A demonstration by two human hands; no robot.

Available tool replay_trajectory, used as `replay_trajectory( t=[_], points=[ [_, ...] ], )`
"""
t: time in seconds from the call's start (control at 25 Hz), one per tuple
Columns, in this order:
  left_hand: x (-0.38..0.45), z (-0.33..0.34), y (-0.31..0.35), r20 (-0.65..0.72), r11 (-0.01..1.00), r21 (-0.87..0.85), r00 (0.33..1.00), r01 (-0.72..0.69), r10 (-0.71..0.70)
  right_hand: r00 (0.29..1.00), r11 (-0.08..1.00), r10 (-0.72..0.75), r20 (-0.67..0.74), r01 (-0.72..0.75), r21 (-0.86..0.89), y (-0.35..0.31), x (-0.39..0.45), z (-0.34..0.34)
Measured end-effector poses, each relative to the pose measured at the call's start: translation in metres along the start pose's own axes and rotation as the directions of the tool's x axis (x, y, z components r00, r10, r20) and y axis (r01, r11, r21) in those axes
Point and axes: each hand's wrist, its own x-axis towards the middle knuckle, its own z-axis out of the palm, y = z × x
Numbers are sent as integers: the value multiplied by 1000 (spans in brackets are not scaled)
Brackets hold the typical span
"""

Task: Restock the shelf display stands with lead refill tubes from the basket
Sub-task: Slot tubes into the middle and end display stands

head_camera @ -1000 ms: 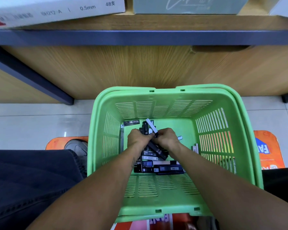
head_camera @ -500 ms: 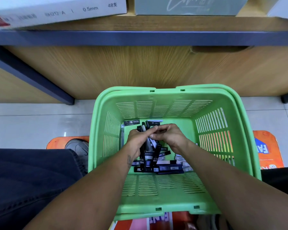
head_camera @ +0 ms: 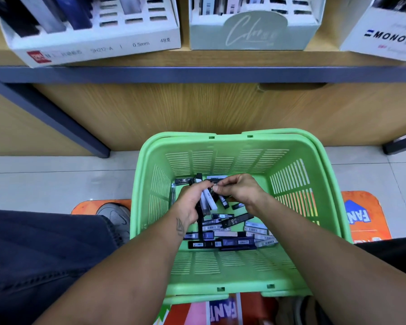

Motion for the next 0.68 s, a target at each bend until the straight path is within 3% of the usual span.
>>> replay_trajectory(
  t=[0.2, 0.44, 0.56, 0.6, 0.68],
  points=[
    [-6, 1, -2, -36, 999, 18, 998, -44, 44, 999, 990, 18, -31, -13, 143, -9, -3, -8],
    [-17, 3, 4, 63, 999, 8, 997, -53, 52, 993, 995, -95, -66, 96, 14, -17, -5, 1],
    [-19, 7, 4, 15, 992, -113, 998, -55, 57, 998, 996, -11, -70, 17, 88, -17, -12, -1],
    [-20, 8, 5, -15, 982, -180, 999, -54, 52, 998, 996, 55, -41, -53, 65, -17, -17, -5],
    [-18, 10, 8, -98, 954, -294, 995, -58, 31, 962, 975, 198, 190, -173, -140, -10, -29, -11]
  ],
)
